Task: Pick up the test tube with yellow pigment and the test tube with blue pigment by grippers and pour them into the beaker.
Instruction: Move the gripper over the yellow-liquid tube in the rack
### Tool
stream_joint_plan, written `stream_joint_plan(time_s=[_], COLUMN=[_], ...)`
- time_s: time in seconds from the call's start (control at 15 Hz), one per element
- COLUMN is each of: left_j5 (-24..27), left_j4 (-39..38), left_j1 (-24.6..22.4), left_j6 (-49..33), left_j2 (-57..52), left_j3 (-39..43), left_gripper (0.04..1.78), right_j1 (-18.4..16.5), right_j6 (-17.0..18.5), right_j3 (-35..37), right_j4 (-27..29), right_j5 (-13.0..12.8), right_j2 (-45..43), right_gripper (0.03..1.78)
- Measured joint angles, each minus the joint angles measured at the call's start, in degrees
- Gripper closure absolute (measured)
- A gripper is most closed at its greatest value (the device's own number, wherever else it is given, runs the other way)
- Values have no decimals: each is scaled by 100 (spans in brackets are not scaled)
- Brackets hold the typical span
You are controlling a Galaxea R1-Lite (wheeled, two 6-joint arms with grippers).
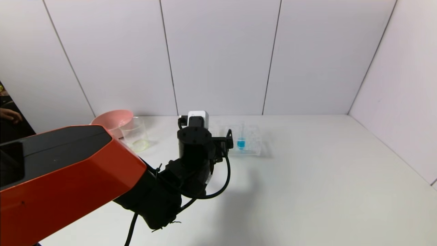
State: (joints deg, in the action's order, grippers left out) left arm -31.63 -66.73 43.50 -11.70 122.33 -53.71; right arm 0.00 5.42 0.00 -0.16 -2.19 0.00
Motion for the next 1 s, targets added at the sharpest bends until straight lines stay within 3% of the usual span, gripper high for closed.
stream_joint_plan(time_s=[1.0], left_j5=[88], left_j4=[41], left_j1=[-393], left_j6=[453], left_j2=[1000], left_j3=[-1246], left_gripper=[6], right_j1=[0], right_j6=[0], right_j3=[0], right_j4=[0], right_j5=[0], right_j2=[0], right_gripper=[4])
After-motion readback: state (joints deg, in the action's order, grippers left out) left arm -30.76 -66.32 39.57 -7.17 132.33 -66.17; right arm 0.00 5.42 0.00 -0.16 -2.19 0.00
